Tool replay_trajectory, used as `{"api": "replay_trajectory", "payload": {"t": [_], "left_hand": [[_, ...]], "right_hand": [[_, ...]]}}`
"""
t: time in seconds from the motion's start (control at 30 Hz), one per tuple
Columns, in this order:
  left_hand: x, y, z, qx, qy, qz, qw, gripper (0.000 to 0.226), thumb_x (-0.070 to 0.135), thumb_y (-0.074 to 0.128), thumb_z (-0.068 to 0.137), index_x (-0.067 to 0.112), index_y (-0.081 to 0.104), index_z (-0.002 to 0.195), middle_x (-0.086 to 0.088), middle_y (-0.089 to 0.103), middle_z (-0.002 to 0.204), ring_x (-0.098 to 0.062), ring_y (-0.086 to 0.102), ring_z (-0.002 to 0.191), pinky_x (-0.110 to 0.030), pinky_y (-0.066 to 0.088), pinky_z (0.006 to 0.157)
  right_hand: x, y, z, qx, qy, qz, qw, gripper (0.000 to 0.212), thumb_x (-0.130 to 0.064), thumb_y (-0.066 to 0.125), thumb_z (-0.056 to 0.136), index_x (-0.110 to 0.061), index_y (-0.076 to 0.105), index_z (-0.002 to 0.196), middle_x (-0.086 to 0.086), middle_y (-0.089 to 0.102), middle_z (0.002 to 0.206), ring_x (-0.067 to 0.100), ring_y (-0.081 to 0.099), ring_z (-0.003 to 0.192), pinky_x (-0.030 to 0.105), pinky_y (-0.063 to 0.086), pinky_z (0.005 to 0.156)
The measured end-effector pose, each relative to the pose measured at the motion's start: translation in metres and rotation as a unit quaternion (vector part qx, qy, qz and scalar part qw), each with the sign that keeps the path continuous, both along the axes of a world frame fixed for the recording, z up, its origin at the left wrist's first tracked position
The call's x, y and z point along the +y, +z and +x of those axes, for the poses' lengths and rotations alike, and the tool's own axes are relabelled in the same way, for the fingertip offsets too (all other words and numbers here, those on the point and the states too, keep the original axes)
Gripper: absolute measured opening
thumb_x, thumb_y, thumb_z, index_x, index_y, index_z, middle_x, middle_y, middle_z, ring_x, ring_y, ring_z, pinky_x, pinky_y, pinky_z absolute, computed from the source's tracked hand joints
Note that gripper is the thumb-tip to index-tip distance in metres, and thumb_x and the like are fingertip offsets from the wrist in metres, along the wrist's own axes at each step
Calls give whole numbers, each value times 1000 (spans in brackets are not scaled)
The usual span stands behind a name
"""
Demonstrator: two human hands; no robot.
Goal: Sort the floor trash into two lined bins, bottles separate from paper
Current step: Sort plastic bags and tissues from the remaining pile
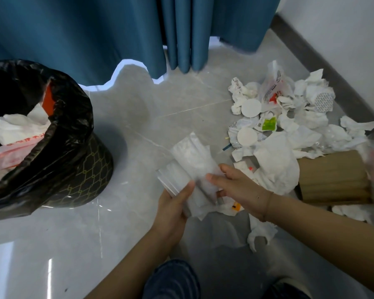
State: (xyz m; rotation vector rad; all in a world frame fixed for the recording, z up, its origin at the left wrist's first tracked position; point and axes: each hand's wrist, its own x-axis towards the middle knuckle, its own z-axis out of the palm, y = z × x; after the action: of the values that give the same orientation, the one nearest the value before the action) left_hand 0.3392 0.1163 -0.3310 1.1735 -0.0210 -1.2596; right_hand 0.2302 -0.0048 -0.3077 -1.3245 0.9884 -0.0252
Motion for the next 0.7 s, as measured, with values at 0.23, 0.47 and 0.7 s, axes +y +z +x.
{"api": "replay_trajectory", "payload": {"t": [0.23,0.47,0.7], "left_hand": [[-2,1,6,-56,36,28,997,38,9,62,82,12,57,120,-8,71,106,-29,66,100,-46,55,84],[-2,19,3,-42,17,-16,999,51,31,55,82,15,50,130,-5,68,115,-26,66,104,-40,57,80],[-4,29,-1,-81,13,20,996,49,15,66,79,14,52,125,-7,68,115,-26,67,103,-46,56,84]], "right_hand": [[-26,29,-5,-149,-169,78,971,31,-14,63,85,-2,60,113,18,67,112,32,65,99,44,52,91],[-6,10,-11,43,-68,-187,979,33,-23,66,85,8,58,79,21,58,71,16,53,57,26,49,51],[8,15,1,32,-22,-204,978,32,-28,68,83,2,58,82,24,59,78,33,60,69,33,54,59]]}}
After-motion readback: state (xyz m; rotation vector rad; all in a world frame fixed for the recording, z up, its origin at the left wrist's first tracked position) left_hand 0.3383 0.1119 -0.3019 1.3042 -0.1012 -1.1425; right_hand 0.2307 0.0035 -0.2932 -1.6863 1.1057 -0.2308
